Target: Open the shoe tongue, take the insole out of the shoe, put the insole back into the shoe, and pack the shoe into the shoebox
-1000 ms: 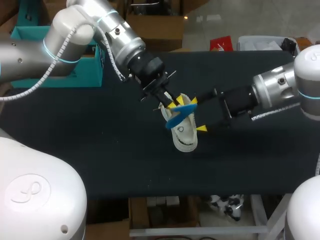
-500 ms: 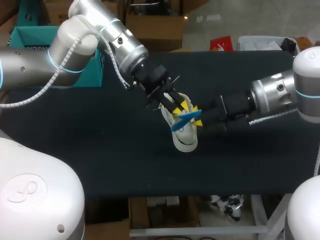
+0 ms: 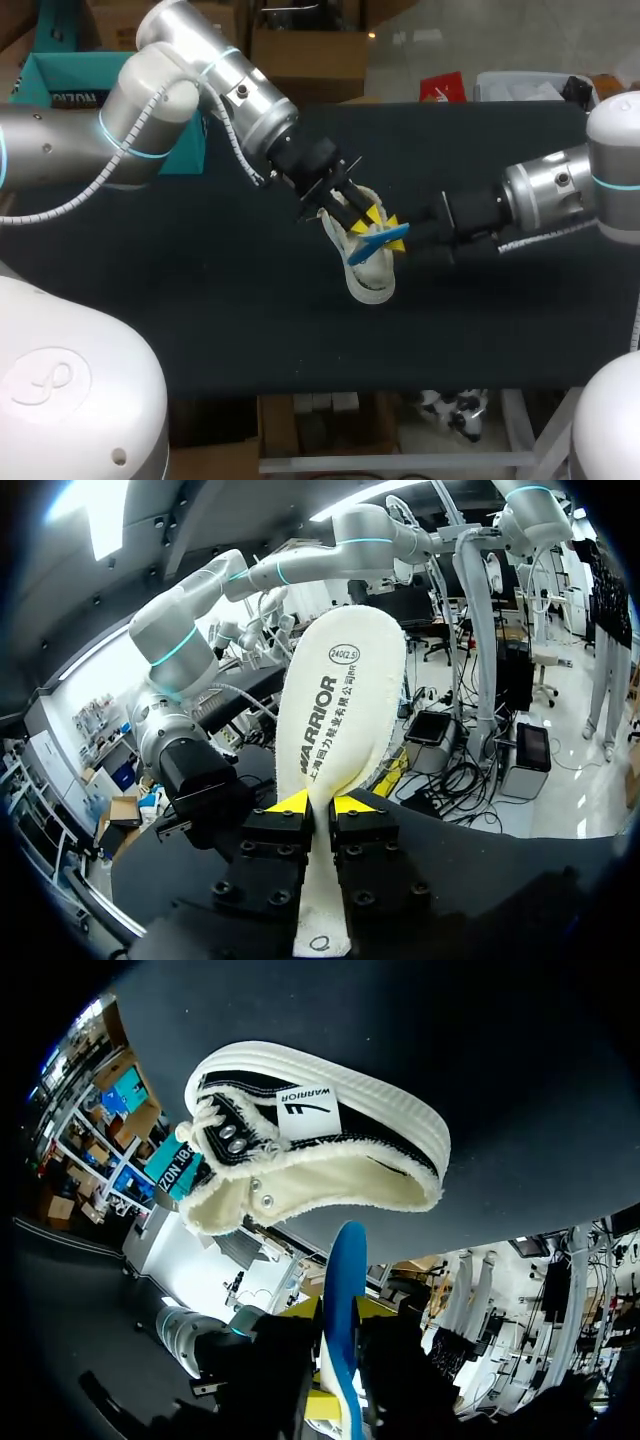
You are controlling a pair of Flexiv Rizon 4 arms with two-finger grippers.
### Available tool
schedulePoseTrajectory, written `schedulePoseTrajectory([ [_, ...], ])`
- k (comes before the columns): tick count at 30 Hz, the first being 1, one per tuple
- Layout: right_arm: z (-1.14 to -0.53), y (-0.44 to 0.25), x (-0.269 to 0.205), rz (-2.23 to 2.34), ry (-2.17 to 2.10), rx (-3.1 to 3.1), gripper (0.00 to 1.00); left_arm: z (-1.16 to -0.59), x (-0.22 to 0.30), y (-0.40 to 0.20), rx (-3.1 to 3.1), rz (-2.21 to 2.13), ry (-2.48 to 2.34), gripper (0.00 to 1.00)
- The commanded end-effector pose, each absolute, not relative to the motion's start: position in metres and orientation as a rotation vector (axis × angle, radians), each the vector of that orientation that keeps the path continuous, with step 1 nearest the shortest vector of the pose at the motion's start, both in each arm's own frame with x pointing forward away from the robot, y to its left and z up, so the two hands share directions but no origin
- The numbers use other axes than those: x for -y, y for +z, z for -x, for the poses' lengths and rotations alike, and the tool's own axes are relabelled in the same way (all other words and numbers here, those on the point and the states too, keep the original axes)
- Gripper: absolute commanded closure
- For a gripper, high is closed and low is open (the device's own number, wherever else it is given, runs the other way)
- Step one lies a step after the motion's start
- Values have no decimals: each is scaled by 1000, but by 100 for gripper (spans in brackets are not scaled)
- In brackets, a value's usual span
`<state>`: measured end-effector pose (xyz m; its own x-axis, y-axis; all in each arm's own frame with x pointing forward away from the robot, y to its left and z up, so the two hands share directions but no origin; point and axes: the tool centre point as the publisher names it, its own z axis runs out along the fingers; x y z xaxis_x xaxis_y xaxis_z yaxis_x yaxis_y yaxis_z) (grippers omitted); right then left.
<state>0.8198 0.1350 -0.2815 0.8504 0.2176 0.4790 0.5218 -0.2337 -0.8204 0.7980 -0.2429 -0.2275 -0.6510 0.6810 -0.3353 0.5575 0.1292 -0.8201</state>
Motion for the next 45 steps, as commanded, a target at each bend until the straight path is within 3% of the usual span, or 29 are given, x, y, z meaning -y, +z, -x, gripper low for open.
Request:
schedulePoseTrajectory([
  [1, -821, -281, -134, 1807, -318, 566, 100, -800, 244, -232, 2256, 1244, 1575, 100],
  [9, -822, -281, -133, 1803, -336, 582, 100, -807, 242, -235, 2224, 1174, 1553, 100],
  [11, -821, -281, -131, 1801, -347, 586, 100, -810, 239, -234, 2195, 1144, 1543, 23],
  [12, -821, -281, -130, 1800, -350, 587, 100, -812, 238, -233, 2187, 1129, 1531, 1],
  [45, -814, -297, -116, 1770, -308, 690, 100, -894, 162, -223, 2003, 996, 1117, 0],
])
